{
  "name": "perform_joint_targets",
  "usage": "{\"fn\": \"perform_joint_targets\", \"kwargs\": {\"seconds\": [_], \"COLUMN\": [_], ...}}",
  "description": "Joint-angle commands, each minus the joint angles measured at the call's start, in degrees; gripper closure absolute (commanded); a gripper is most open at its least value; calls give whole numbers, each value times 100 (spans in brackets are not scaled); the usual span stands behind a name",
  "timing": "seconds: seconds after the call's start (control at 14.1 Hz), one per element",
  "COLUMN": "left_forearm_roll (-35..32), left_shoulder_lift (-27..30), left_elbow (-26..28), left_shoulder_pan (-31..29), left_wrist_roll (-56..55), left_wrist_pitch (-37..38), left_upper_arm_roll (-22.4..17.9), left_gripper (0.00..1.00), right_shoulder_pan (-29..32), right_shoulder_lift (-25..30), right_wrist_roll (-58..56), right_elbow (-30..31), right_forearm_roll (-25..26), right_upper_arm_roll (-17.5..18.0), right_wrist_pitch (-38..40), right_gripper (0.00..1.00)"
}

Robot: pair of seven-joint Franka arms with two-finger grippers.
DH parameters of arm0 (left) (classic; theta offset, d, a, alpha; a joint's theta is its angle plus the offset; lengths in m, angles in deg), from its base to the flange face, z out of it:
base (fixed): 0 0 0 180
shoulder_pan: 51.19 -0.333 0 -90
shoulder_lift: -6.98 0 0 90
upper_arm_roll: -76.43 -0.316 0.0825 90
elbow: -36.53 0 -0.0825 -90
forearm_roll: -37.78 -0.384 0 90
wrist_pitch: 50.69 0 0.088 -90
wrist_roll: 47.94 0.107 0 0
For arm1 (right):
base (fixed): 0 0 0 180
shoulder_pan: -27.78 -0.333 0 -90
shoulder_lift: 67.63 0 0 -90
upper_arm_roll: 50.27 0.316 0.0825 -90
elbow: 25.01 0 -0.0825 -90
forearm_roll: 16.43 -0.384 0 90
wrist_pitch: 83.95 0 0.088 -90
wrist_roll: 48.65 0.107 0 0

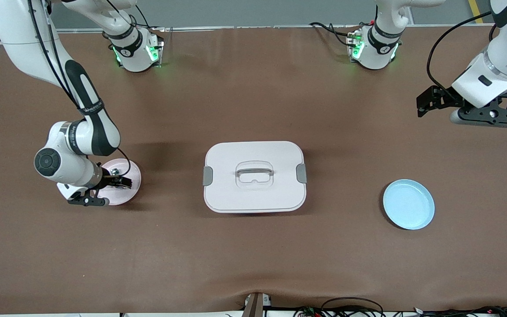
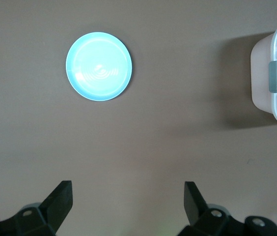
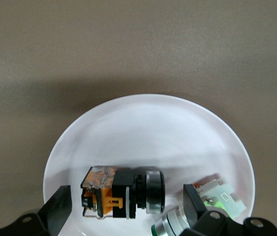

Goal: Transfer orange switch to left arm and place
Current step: 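Close the right gripper on the orange switch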

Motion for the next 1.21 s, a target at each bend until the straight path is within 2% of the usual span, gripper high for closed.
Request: {"fn": "perform_joint_targets", "kwargs": {"seconds": [0.0, 0.57, 0.64, 0.71, 0.78, 1.14], "left_forearm_roll": [95, 86, 95, 87, 86, 95], "left_shoulder_lift": [21, 21, 21, 21, 21, 21], "left_elbow": [39, 39, 39, 39, 39, 39], "left_shoulder_pan": [-13, -22, -22, -22, -22, -22], "left_wrist_roll": [101, 101, 101, 101, 101, 101], "left_wrist_pitch": [-65, -65, -65, -65, -65, -100], "left_upper_arm_roll": [23, 23, 23, 23, 23, 23], "left_gripper": [0, 0, 0, 0, 0, 0], "right_shoulder_pan": [-4, -13, -13, -13, -21, -30], "right_shoulder_lift": [7, -46, -46, -46, -37, 16], "right_wrist_roll": [15, 15, -3, -20, -3, 76], "right_elbow": [160, 169, 169, 169, 169, 73], "right_forearm_roll": [-47, -47, -47, -47, -47, -55], "right_upper_arm_roll": [19, 19, 19, 19, 28, 37], "right_wrist_pitch": [-239, -239, -213, -169, -160, 49], "right_gripper": [0, 0, 22, 74, 100, 100]}}
